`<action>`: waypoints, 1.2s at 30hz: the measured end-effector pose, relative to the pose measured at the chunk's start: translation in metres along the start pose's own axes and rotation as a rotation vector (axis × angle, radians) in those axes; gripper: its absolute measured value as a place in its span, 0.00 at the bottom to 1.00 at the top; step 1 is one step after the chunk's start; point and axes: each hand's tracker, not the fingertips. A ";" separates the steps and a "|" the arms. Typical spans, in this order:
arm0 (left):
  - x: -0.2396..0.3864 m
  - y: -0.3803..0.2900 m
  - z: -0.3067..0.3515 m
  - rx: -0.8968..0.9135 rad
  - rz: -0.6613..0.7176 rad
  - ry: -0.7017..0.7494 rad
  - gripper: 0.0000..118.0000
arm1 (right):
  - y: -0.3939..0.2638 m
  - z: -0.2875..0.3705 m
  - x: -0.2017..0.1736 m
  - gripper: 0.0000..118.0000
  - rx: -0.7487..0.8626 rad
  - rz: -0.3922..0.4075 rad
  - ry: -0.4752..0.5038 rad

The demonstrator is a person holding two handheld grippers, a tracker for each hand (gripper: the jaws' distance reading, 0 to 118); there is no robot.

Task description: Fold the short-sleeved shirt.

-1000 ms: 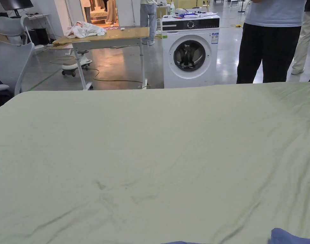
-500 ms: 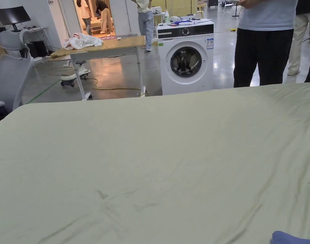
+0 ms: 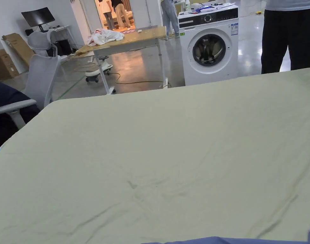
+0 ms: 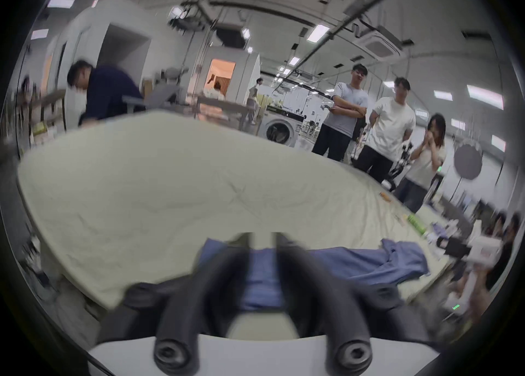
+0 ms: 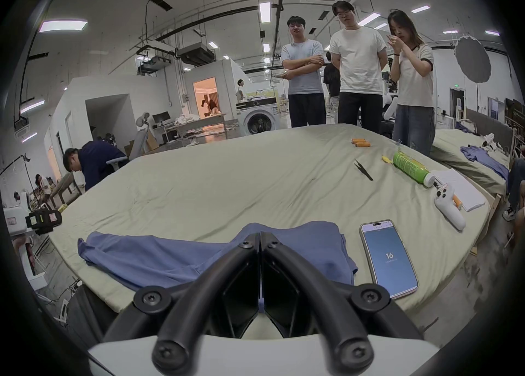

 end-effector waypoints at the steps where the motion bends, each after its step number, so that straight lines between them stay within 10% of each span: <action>1: -0.013 0.000 -0.005 -0.044 0.064 -0.033 0.59 | -0.001 0.001 0.001 0.00 0.000 -0.004 0.000; 3: -0.043 -0.008 -0.021 -0.109 0.193 -0.088 0.86 | -0.003 0.002 0.004 0.00 -0.005 -0.024 0.010; 9: -0.126 -0.036 -0.065 -0.173 0.627 -0.208 0.85 | -0.005 0.006 0.008 0.00 -0.011 -0.047 0.011; 17: -0.118 -0.056 -0.108 -0.178 0.746 -0.329 0.74 | -0.006 0.010 0.008 0.00 -0.020 -0.043 0.002; 20: -0.121 -0.054 -0.122 -0.207 0.752 -0.327 0.58 | -0.007 0.010 0.008 0.00 -0.025 -0.045 -0.002; 22: -0.121 -0.055 -0.126 -0.223 0.724 -0.266 0.09 | -0.006 0.011 0.005 0.00 -0.029 -0.044 -0.003; 36: -0.177 -0.015 -0.050 0.006 0.721 -0.132 0.02 | -0.007 0.007 0.000 0.00 -0.041 -0.066 0.004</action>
